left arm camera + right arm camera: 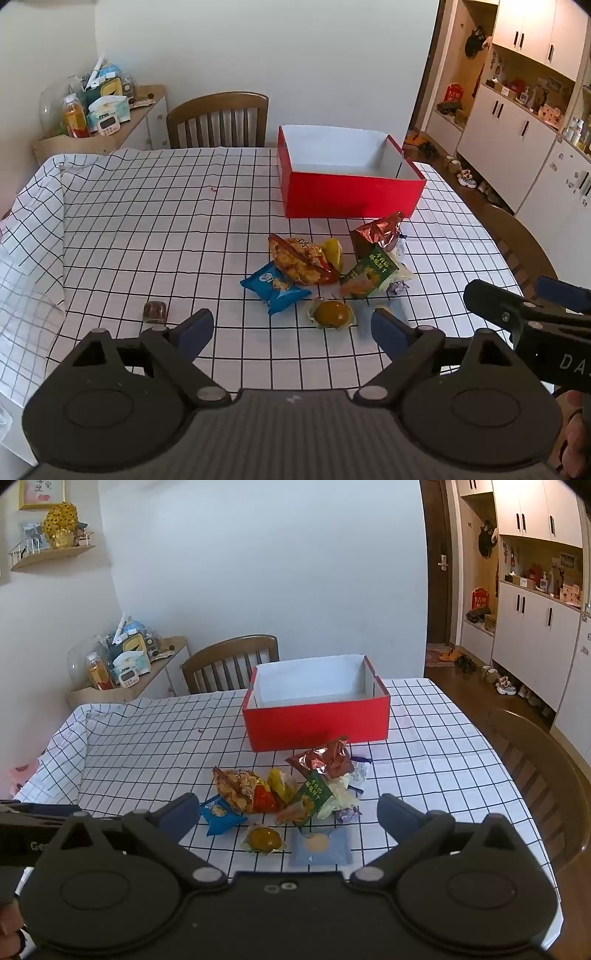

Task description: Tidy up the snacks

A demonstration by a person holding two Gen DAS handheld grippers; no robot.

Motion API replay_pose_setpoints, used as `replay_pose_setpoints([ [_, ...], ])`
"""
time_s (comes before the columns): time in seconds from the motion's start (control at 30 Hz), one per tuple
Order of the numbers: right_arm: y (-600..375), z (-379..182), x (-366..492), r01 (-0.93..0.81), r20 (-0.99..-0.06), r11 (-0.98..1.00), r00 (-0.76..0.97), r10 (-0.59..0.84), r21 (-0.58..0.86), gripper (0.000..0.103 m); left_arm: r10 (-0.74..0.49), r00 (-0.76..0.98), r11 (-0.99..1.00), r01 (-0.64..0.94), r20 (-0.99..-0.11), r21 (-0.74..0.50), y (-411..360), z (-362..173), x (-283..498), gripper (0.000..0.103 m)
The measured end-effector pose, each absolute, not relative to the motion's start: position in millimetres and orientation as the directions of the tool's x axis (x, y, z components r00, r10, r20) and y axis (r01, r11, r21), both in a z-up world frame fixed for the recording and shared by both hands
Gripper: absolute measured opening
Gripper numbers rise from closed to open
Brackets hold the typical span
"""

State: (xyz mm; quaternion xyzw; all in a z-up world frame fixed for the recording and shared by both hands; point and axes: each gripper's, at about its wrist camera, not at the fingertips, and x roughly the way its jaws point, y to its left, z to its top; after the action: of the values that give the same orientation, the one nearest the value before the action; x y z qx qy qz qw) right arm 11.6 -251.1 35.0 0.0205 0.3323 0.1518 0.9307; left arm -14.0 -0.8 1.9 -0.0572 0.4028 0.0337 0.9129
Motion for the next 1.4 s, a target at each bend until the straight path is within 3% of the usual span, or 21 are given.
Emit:
replay_pose_setpoints([
  [1.4,-250.4,34.3,-6.4,-0.265,-0.576,0.953,0.761,0.298,0.143,0.102,0.006,0.702,0.996,-0.067,-0.712,-0.058,-5.3,6.9,-26.1,0.093],
])
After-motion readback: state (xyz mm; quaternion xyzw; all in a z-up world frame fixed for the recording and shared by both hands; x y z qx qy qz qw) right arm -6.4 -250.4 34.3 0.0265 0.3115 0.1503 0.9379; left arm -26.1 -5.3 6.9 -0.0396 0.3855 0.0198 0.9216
